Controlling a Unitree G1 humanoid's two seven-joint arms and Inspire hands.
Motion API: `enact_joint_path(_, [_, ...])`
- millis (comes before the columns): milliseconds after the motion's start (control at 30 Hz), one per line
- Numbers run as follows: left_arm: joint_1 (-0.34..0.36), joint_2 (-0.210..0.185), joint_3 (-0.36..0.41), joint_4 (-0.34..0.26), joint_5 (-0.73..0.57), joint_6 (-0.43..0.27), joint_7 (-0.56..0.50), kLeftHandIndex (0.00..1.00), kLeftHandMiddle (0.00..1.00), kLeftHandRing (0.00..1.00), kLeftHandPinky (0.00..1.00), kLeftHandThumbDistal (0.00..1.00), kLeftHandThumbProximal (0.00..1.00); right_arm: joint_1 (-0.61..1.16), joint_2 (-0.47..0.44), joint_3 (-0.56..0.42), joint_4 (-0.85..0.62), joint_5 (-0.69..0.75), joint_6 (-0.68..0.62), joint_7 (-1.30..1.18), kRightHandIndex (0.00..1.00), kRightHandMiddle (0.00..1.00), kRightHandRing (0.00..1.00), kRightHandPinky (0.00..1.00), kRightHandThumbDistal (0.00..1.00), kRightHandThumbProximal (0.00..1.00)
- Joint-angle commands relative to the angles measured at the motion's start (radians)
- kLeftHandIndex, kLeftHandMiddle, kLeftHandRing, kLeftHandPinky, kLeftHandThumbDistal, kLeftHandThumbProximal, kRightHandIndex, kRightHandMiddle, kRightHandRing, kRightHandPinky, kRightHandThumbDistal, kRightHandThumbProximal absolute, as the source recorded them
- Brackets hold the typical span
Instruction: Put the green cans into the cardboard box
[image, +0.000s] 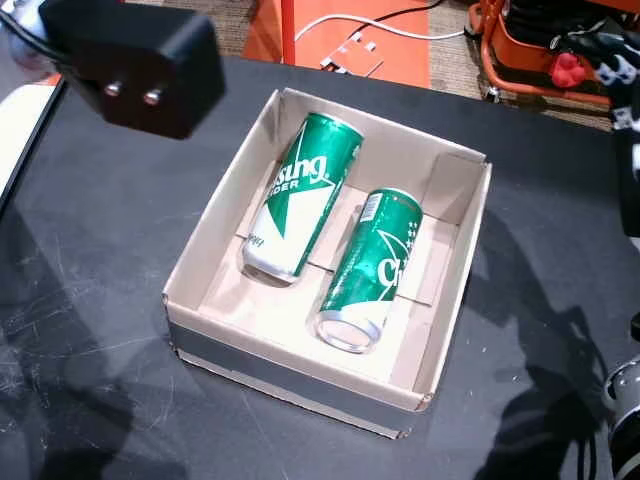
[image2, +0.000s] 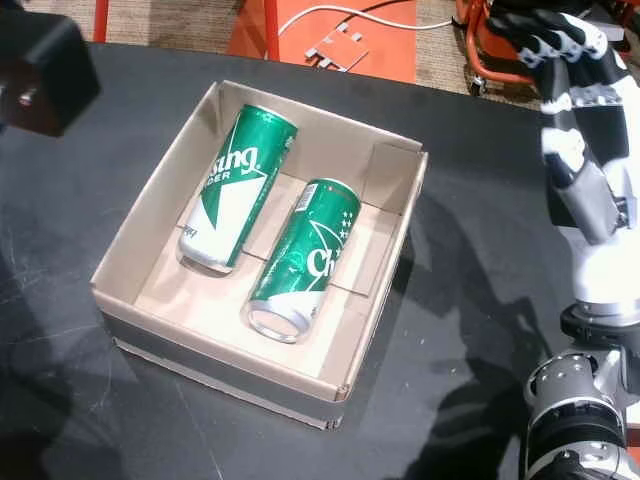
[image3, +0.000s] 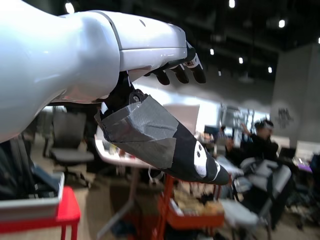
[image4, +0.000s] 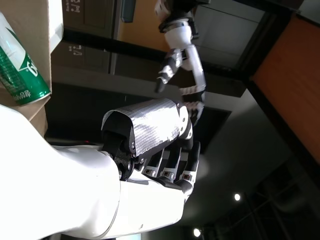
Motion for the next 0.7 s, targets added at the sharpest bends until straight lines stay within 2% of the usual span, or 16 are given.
enact_joint_path(0, [0.004, 0.052, -0.002, -0.039, 0.038, -0.022, 0.108, 0.97, 0.91, 0.89, 0.87, 0.89, 0.43, -0.012, -0.008, 0.002, 0.010, -0.015, -0.002, -0.012, 0.76, 0.65, 0.65, 0.65, 0.48, 0.36])
enact_joint_path(33, [0.022, 0.074, 0.004, -0.054, 0.050, -0.031, 0.170, 0.97, 0.91, 0.90, 0.86, 0.84, 0.47, -0.013, -0.012, 0.002, 0.011, -0.018, -0.001, -0.014, 0.75, 0.65, 0.65, 0.65, 0.45, 0.31])
enact_joint_path(67, [0.042, 0.092, 0.011, -0.066, 0.054, -0.044, 0.218, 0.97, 0.91, 0.91, 0.87, 0.80, 0.52, -0.014, -0.016, 0.003, 0.012, -0.022, 0.000, -0.019, 0.74, 0.65, 0.64, 0.64, 0.36, 0.23])
enact_joint_path(100, [0.071, 0.110, 0.024, -0.082, 0.049, -0.062, 0.257, 0.97, 0.92, 0.92, 0.87, 0.75, 0.53, -0.014, -0.021, 0.006, 0.012, -0.028, -0.001, -0.024, 0.75, 0.65, 0.64, 0.64, 0.40, 0.23])
enact_joint_path(133, [0.110, 0.130, 0.038, -0.109, 0.047, -0.081, 0.299, 0.97, 0.93, 0.92, 0.87, 0.69, 0.56, -0.013, -0.028, 0.012, 0.009, -0.041, -0.007, -0.037, 0.75, 0.64, 0.64, 0.64, 0.40, 0.20])
enact_joint_path(167, [0.162, 0.155, 0.056, -0.156, 0.049, -0.100, 0.348, 0.96, 0.92, 0.91, 0.86, 0.59, 0.60, -0.011, -0.037, 0.018, 0.005, -0.052, -0.012, -0.043, 0.76, 0.65, 0.64, 0.64, 0.42, 0.20])
enact_joint_path(233, [0.275, 0.200, 0.101, -0.268, 0.049, -0.140, 0.411, 0.95, 0.91, 0.89, 0.84, 0.57, 0.59, -0.014, -0.057, 0.022, -0.004, -0.057, 0.002, -0.032, 0.78, 0.65, 0.65, 0.65, 0.62, 0.32])
enact_joint_path(300, [0.391, 0.235, 0.150, -0.371, 0.049, -0.157, 0.440, 0.93, 0.89, 0.88, 0.82, 0.65, 0.54, -0.016, -0.072, 0.022, -0.008, -0.061, 0.008, -0.036, 0.78, 0.65, 0.65, 0.65, 0.66, 0.35])
enact_joint_path(367, [0.534, 0.262, 0.214, -0.472, 0.034, -0.176, 0.455, 0.94, 0.90, 0.89, 0.83, 0.62, 0.55, -0.017, -0.087, 0.022, -0.012, -0.068, -0.009, -0.049, 0.77, 0.64, 0.65, 0.65, 0.73, 0.33])
enact_joint_path(400, [0.600, 0.269, 0.246, -0.514, 0.021, -0.194, 0.454, 0.95, 0.91, 0.90, 0.83, 0.60, 0.53, -0.018, -0.094, 0.022, -0.014, -0.068, -0.017, -0.052, 0.76, 0.64, 0.65, 0.65, 0.76, 0.35])
enact_joint_path(433, [0.659, 0.274, 0.275, -0.543, -0.005, -0.226, 0.441, 0.95, 0.92, 0.92, 0.85, 0.61, 0.56, -0.018, -0.102, 0.023, -0.017, -0.071, -0.025, -0.055, 0.76, 0.64, 0.66, 0.66, 0.74, 0.35])
enact_joint_path(467, [0.714, 0.270, 0.306, -0.565, -0.035, -0.259, 0.433, 0.91, 0.91, 0.91, 0.84, 0.60, 0.59, -0.016, -0.112, 0.026, -0.020, -0.080, -0.040, -0.064, 0.76, 0.65, 0.67, 0.67, 0.75, 0.40])
enact_joint_path(500, [0.762, 0.256, 0.331, -0.577, -0.079, -0.304, 0.422, 0.86, 0.89, 0.91, 0.83, 0.52, 0.61, -0.015, -0.123, 0.027, -0.024, -0.086, -0.049, -0.068, 0.76, 0.67, 0.68, 0.69, 0.78, 0.44])
enact_joint_path(567, [0.826, 0.218, 0.383, -0.588, -0.125, -0.362, 0.412, 0.83, 0.88, 0.91, 0.83, 0.46, 0.58, -0.015, -0.141, 0.029, -0.030, -0.089, -0.057, -0.067, 0.75, 0.69, 0.70, 0.71, 0.79, 0.47])
enact_joint_path(667, [0.905, 0.156, 0.467, -0.608, -0.155, -0.401, 0.389, 0.83, 0.88, 0.92, 0.85, 0.45, 0.71, -0.015, -0.169, 0.027, -0.054, -0.075, -0.045, -0.049, 0.74, 0.69, 0.73, 0.72, 0.84, 0.45])
